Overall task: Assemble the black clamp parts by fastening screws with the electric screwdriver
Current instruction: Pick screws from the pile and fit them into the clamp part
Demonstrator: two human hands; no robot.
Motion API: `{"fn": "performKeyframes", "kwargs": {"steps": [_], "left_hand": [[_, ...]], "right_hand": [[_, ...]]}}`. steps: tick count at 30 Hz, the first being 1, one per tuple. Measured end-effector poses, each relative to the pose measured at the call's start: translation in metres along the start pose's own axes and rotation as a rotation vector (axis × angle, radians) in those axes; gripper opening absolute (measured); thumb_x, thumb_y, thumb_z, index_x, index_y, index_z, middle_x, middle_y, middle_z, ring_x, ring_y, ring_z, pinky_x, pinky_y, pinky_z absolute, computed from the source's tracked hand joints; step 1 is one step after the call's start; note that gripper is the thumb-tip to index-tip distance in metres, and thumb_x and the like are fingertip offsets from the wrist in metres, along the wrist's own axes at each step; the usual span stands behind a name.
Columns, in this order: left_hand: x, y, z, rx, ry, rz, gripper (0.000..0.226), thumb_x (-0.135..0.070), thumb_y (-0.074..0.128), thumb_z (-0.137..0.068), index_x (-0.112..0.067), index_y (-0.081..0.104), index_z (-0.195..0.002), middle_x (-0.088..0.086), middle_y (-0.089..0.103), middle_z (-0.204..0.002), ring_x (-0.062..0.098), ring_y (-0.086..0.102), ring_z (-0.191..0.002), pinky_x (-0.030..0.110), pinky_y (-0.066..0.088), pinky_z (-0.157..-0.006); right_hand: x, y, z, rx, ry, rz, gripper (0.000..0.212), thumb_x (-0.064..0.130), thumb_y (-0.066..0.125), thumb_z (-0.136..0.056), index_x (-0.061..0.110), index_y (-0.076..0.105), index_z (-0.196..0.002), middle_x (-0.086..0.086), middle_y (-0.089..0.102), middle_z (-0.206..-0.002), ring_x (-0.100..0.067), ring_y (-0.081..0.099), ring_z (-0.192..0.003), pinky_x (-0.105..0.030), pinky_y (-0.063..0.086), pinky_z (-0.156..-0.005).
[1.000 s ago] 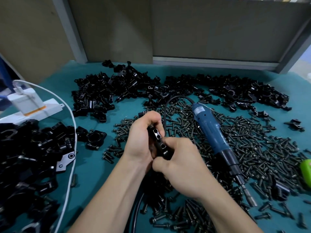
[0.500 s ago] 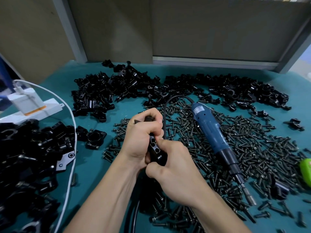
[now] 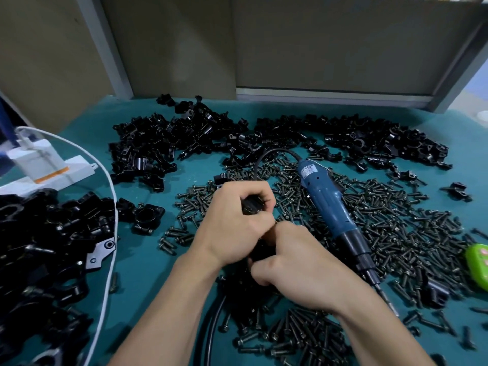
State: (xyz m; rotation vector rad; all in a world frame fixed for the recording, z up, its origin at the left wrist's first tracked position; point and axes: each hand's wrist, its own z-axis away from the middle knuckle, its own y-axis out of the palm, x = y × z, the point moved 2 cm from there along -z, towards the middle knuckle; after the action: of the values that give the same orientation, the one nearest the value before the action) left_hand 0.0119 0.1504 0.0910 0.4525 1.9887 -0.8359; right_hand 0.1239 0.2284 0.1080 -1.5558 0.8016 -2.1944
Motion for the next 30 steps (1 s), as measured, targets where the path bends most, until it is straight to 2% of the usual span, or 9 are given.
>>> {"fn": "performKeyframes", "kwargs": {"steps": [4, 8, 14, 17, 20, 23, 26, 28, 30], "left_hand": [[-0.004, 0.007, 0.0, 0.071, -0.083, 0.229, 0.022, 0.001, 0.055, -0.06, -0.021, 0.052, -0.058, -0.009, 0.047, -0.055, 0.009, 0.042, -0.051, 0.023, 0.035, -0.051], [-0.001, 0.009, -0.001, -0.005, -0.159, 0.373, 0.024, 0.005, 0.055, -0.059, -0.019, 0.055, -0.059, -0.006, 0.047, -0.055, 0.009, 0.042, -0.048, 0.022, 0.036, -0.047], [0.006, -0.002, -0.002, -0.28, -0.305, 0.598, 0.014, -0.016, 0.069, -0.077, -0.027, 0.076, -0.084, -0.004, 0.062, -0.07, 0.01, 0.057, -0.064, 0.02, 0.047, -0.059], [0.006, 0.0, -0.001, -0.339, -0.396, 0.618, 0.016, -0.028, 0.072, -0.076, -0.032, 0.08, -0.089, -0.002, 0.069, -0.077, 0.008, 0.064, -0.071, 0.019, 0.05, -0.061], [0.005, -0.004, 0.0, -0.368, -0.35, 0.61, 0.017, -0.028, 0.082, -0.074, -0.032, 0.082, -0.09, -0.002, 0.076, -0.091, 0.011, 0.07, -0.086, 0.022, 0.055, -0.071], [0.005, -0.015, 0.003, -0.397, -0.18, 0.319, 0.027, -0.023, 0.084, -0.076, -0.038, 0.081, -0.098, -0.009, 0.077, -0.107, 0.007, 0.071, -0.099, 0.024, 0.057, -0.087], [-0.003, -0.013, 0.009, -0.269, 0.011, -0.135, 0.038, -0.021, 0.058, -0.082, -0.04, 0.08, -0.106, -0.027, 0.066, -0.128, -0.002, 0.055, -0.128, 0.018, 0.043, -0.106], [-0.004, -0.009, 0.012, -0.168, 0.032, -0.271, 0.032, -0.029, 0.048, -0.085, -0.036, 0.079, -0.086, -0.027, 0.071, -0.099, -0.002, 0.062, -0.108, 0.028, 0.05, -0.092], [0.001, -0.003, 0.013, -0.11, -0.042, -0.403, 0.04, -0.039, 0.043, -0.089, -0.024, 0.056, -0.055, -0.012, 0.053, -0.055, 0.007, 0.053, -0.061, 0.033, 0.039, -0.059]], "right_hand": [[0.0, -0.001, 0.004, 0.009, -0.005, -0.063, 0.02, 0.021, 0.059, -0.052, 0.011, 0.042, -0.056, 0.001, 0.038, -0.053, -0.019, 0.03, -0.052, -0.037, 0.023, -0.048], [-0.005, -0.001, 0.004, -0.033, 0.02, -0.123, 0.031, 0.022, 0.063, -0.057, -0.003, 0.052, -0.071, -0.001, 0.043, -0.058, -0.018, 0.033, -0.053, -0.039, 0.024, -0.049], [-0.013, -0.002, -0.006, -0.347, -0.053, -0.321, 0.011, 0.023, 0.069, -0.077, 0.026, 0.067, -0.087, 0.008, 0.048, -0.046, -0.011, 0.036, -0.041, -0.026, 0.03, -0.043], [-0.018, 0.003, -0.008, -0.535, -0.115, -0.198, 0.021, 0.021, 0.071, -0.088, 0.039, 0.064, -0.095, 0.01, 0.059, -0.053, -0.008, 0.038, -0.034, -0.02, 0.033, -0.036], [-0.017, 0.006, -0.008, -0.674, -0.181, -0.064, 0.029, 0.016, 0.072, -0.091, 0.042, 0.061, -0.1, 0.017, 0.065, -0.076, -0.002, 0.059, -0.062, -0.01, 0.042, -0.054], [-0.016, 0.003, -0.007, -0.748, -0.195, 0.056, 0.034, 0.008, 0.07, -0.092, 0.039, 0.06, -0.097, 0.017, 0.061, -0.088, -0.002, 0.058, -0.087, -0.012, 0.044, -0.074], [-0.014, 0.003, -0.006, -0.745, -0.235, 0.161, 0.043, -0.01, 0.066, -0.082, 0.03, 0.062, -0.098, 0.01, 0.06, -0.091, -0.012, 0.054, -0.084, -0.029, 0.046, -0.079], [-0.014, 0.002, -0.004, -0.761, -0.251, 0.18, 0.045, -0.015, 0.063, -0.076, 0.025, 0.067, -0.097, 0.009, 0.059, -0.088, -0.013, 0.052, -0.082, -0.027, 0.045, -0.077], [-0.013, -0.002, -0.003, -0.784, -0.241, 0.174, 0.043, -0.017, 0.063, -0.074, 0.022, 0.07, -0.093, 0.009, 0.06, -0.085, -0.013, 0.052, -0.078, -0.025, 0.046, -0.073]]}}
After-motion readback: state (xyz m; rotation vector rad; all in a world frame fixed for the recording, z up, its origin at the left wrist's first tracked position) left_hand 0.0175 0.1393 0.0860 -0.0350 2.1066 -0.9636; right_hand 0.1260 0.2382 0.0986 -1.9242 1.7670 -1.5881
